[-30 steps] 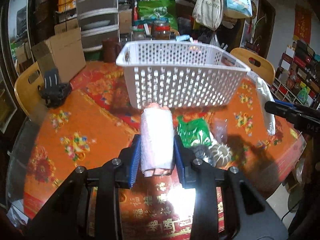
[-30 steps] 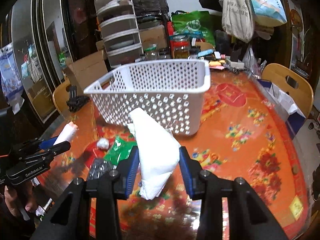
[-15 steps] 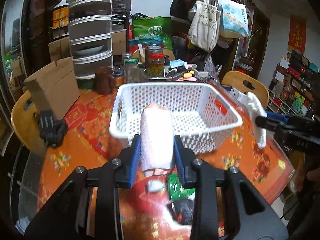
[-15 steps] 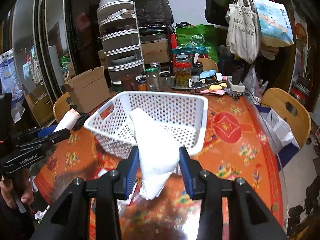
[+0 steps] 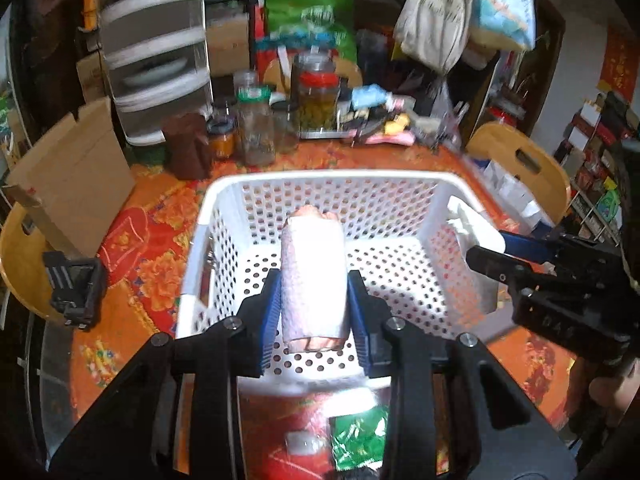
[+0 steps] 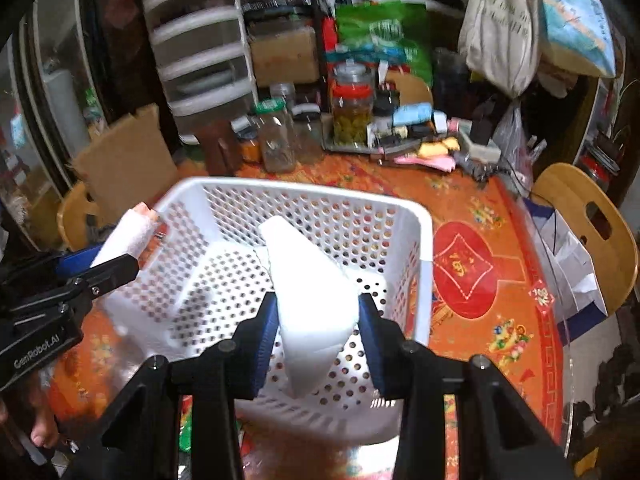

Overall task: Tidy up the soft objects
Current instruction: 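Lift the pink towel into the basket with the left tool while the right tool carries the white cloth, then open both tools to drop the towel and cloth into the basket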

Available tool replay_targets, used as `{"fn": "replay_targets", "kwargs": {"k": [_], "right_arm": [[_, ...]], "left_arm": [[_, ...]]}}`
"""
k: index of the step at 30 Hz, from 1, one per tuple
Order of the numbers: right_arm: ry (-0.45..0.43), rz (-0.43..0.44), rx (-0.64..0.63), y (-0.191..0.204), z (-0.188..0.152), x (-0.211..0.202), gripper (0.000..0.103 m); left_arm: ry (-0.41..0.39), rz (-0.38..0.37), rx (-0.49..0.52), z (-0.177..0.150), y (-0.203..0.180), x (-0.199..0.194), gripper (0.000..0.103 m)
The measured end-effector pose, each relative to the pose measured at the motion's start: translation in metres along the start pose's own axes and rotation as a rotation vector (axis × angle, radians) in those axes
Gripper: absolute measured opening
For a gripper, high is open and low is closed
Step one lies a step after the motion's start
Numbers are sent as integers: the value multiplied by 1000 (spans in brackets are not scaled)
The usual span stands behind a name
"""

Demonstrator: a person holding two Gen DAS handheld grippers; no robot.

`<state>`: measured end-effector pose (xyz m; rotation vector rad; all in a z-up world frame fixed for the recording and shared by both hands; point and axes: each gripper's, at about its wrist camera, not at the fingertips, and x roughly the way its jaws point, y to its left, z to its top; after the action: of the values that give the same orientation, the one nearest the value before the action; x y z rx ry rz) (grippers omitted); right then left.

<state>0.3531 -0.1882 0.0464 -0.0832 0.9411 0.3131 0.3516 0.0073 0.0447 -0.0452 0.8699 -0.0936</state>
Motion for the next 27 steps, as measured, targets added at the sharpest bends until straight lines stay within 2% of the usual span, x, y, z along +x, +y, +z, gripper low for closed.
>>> {"fn": "replay_targets", "kwargs": {"k": [4,12,14,16,17,19,20,21,22,24,25,27], "right_arm": [[87,-23,5,3,5,36,39],[159,-51,-6,5,12,70,43],[157,-45,-1,5,12,72,49],[151,-41,-3,6,12,72,69],[146,-35,-6,6,11,71,74],[135,-26,-10,8,11,67,88],[132,-22,-14,9,11,66,91],[129,-18,-16,10,10,64,93],[122,-15,-17,10,10,61,94],[100,-4,-15,9,8,52,98],[86,4,-17,8,7,45,102],[61,-8,-22,5,6,34,103]], "left_arm": [[103,14,-23,7,4,51,30],[166,27,-39,1,14,90,30],[166,29,-47,-1,19,92,30],[155,24,-46,-2,20,91,34],[146,25,-46,-3,22,89,36],[131,23,-48,-2,24,85,52],[121,14,-50,-2,24,82,68],[106,13,-50,-2,25,78,76],[82,31,-47,-2,26,71,79],[59,27,-50,-2,28,62,94],[45,24,-49,-2,30,56,98],[20,34,-47,-2,31,45,103]]}}
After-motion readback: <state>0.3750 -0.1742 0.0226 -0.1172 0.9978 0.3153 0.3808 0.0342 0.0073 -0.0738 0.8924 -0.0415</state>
